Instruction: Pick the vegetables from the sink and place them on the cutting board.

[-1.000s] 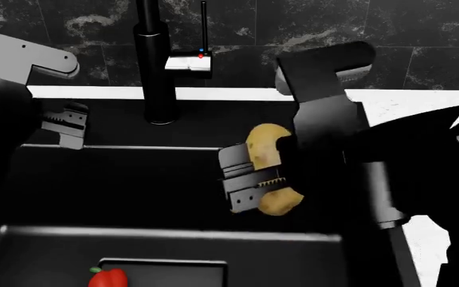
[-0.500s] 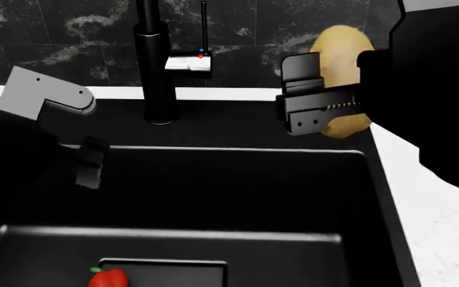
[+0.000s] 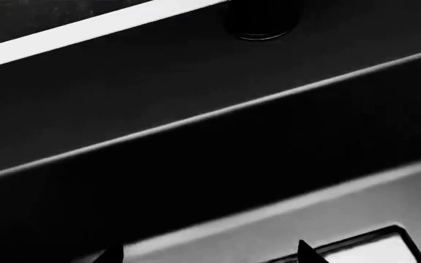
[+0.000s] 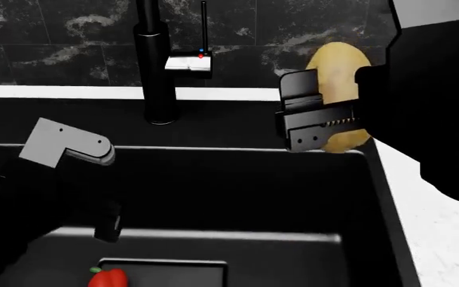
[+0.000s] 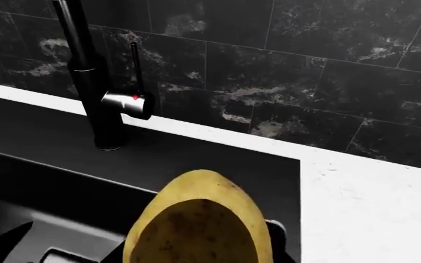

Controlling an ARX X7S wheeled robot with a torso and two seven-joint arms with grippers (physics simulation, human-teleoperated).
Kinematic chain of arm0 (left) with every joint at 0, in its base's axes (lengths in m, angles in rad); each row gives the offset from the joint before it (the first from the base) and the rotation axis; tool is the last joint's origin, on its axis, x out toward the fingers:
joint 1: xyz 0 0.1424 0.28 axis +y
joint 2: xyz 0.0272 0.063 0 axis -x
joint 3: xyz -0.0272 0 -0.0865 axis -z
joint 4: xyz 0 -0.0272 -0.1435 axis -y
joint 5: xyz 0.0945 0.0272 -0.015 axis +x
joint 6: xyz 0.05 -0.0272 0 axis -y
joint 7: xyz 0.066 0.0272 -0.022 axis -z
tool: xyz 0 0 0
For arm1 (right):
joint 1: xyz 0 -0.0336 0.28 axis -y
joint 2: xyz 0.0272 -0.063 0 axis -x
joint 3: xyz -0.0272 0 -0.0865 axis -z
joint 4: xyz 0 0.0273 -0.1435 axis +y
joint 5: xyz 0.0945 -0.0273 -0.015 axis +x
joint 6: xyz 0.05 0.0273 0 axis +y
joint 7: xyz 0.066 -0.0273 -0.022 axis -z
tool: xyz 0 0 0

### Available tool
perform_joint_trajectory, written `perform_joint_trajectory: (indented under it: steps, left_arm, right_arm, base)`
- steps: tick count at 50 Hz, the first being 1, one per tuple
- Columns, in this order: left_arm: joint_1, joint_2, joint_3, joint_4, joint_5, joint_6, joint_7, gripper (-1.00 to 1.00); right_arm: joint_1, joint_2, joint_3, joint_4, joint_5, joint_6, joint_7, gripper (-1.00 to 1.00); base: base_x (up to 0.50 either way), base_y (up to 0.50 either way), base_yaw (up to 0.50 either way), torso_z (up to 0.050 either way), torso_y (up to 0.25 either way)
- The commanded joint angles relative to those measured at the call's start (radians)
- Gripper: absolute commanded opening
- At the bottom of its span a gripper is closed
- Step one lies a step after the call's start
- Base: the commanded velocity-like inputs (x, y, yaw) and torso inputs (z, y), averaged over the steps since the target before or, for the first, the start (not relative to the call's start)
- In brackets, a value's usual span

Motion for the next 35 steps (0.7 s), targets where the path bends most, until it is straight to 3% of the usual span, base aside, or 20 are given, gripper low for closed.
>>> perform_joint_trajectory:
  steps: [1,29,35]
  left_arm:
    - [0.050,0.034,-0.037,-0.017,-0.021,0.005,0.039,1.00]
    - [0.128,0.071,-0.036,-0.196,-0.024,0.109,0.026,1.00]
    - [0.153,0.076,-0.045,-0.169,-0.039,0.074,0.016,1.00]
  right_arm:
    - [-0.007,-0.011,0.003,-0.008,-0.033,0.002,-0.048,-1.00]
    - [-0.065,0.023,-0.029,-0.037,0.000,-0.038,-0.042,-1.00]
    - [-0.070,0.026,-0.039,-0.034,-0.007,-0.041,-0.053,-1.00]
  base:
    - [0.00,0.00,0.00,0.000,0.000]
    - [0.00,0.00,0.00,0.000,0.000]
    - [0.00,0.00,0.00,-0.003,0.000]
